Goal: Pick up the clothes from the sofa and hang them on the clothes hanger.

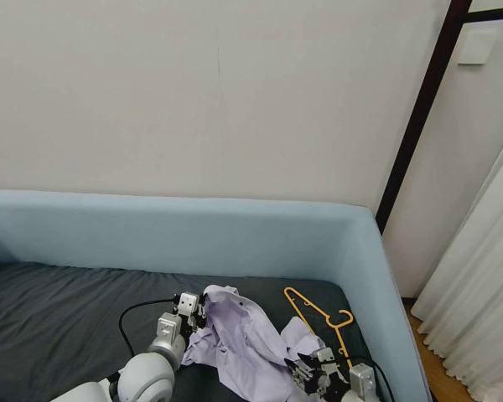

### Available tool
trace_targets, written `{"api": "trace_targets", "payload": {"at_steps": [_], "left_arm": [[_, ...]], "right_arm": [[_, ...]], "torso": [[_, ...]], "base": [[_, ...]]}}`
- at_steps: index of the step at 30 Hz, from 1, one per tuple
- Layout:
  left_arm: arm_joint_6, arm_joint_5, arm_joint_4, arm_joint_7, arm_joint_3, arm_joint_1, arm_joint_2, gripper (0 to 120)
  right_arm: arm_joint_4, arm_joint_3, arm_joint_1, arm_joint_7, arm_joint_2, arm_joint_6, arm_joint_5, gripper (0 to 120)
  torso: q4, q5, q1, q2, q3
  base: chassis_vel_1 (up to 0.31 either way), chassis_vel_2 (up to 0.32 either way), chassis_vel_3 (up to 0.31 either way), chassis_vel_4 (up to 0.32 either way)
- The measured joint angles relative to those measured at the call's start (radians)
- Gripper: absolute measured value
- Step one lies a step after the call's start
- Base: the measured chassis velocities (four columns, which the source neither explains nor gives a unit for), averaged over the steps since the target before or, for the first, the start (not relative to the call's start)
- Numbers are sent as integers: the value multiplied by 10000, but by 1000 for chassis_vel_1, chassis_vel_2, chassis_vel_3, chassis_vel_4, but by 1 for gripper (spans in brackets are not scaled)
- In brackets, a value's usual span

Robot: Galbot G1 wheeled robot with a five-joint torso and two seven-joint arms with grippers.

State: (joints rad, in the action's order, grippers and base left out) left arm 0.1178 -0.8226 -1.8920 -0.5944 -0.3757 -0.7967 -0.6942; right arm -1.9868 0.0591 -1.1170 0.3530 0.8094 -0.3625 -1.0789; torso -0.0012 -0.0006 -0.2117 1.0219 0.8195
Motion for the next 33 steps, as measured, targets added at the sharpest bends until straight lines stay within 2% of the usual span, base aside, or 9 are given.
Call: {"api": "trace_targets", "payload": {"at_steps": [2, 3, 5, 9, 12, 22, 27, 32, 33], "left_arm": [[-45, 66, -58, 45, -63, -19, 33, 0], [-45, 66, -58, 45, -63, -19, 33, 0], [-66, 70, -135, 70, -82, -27, 85, 0], [-99, 74, -148, 86, -93, -28, 140, 0], [-110, 74, -145, 101, -93, -14, 149, 0], [-134, 65, -174, 119, -93, 5, 208, 0], [-138, 65, -175, 122, -93, -7, 156, 0], [-139, 66, -172, 122, -93, -10, 145, 0], [-140, 66, -168, 122, -92, -15, 145, 0]], "right_arm": [[417, -87, 712, 488, 352, -491, -891, 69], [417, -87, 712, 488, 352, -491, -891, 69], [912, -77, 1263, 670, 694, -1095, -1574, 81], [1439, 102, 1547, 683, 1041, -1833, -1856, 94], [1771, 163, 1547, 586, 1288, -2183, -1822, 100], [2604, 125, 1524, 430, 1782, -2254, -1230, 100], [2768, 5, 1450, 362, 1850, -2218, -1042, 85], [2730, -50, 1383, 357, 1816, -2223, -1038, 82], [2684, -63, 1338, 347, 1772, -2238, -1038, 78]], "torso": [[6, -1, -1, -1, 2], [6, -1, -1, -1, 2], [3, 1, -2, -1, 2], [0, 0, -1, -1, 2], [0, -1, -1, -1, 2], [1, 0, -1, -1, 2], [1, 0, -1, -1, 2], [0, 0, -1, -1, 2], [0, 0, -1, -1, 2]], "base": [[0, 0, 0, 0], [0, 0, 0, 0], [0, 0, 0, 0], [0, 0, 0, 0], [0, 0, 0, 0], [0, 0, 0, 0], [0, 0, 0, 0], [0, 0, 0, 0], [0, 0, 0, 0]]}}
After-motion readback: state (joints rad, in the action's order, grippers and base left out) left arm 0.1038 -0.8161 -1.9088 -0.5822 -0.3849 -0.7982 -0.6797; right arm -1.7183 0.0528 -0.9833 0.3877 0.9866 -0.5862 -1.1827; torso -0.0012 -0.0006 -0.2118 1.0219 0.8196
